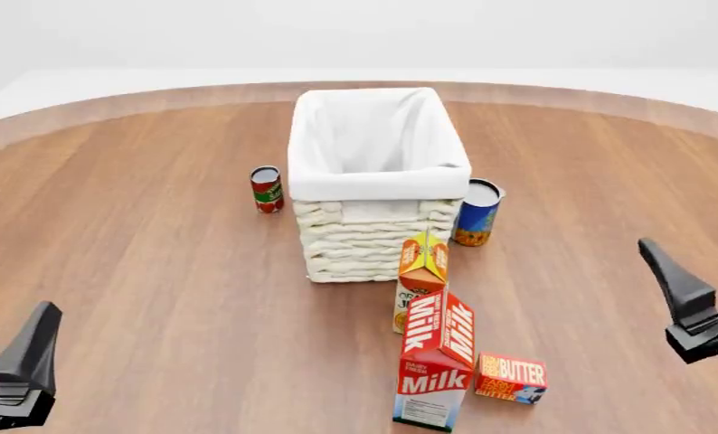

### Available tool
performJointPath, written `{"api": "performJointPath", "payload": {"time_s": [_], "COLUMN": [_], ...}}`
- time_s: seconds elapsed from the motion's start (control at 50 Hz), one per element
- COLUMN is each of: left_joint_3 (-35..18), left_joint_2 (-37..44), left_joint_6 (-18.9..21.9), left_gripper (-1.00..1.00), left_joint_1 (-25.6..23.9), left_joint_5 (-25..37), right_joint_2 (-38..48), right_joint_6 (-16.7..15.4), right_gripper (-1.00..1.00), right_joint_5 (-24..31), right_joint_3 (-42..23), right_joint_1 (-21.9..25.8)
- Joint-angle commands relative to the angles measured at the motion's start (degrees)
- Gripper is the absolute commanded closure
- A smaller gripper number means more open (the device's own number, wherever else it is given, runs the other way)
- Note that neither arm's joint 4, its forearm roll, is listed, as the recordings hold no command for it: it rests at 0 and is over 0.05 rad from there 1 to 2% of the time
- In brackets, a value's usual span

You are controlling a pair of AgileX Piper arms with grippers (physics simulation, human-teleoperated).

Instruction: Pick up the butter and put it in the basket.

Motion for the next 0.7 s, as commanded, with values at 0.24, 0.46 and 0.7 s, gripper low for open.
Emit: {"api": "performJointPath", "payload": {"time_s": [0.24,0.46,0.7], "left_joint_3": [0.0,0.0,0.0], "left_joint_2": [0.0,0.0,0.0], "left_joint_6": [0.0,0.0,0.0], "left_gripper": [-1.00,-1.00,-1.00], "left_joint_1": [0.0,0.0,0.0], "left_joint_5": [0.0,0.0,0.0], "right_joint_2": [13.8,17.8,18.9], "right_joint_6": [-30.6,-41.3,-56.3], "right_gripper": [-1.00,-1.00,-1.00], "right_joint_5": [10.2,24.5,31.0], "right_joint_3": [-9.7,-19.4,-14.7], "right_joint_1": [1.9,1.9,-0.4]}}
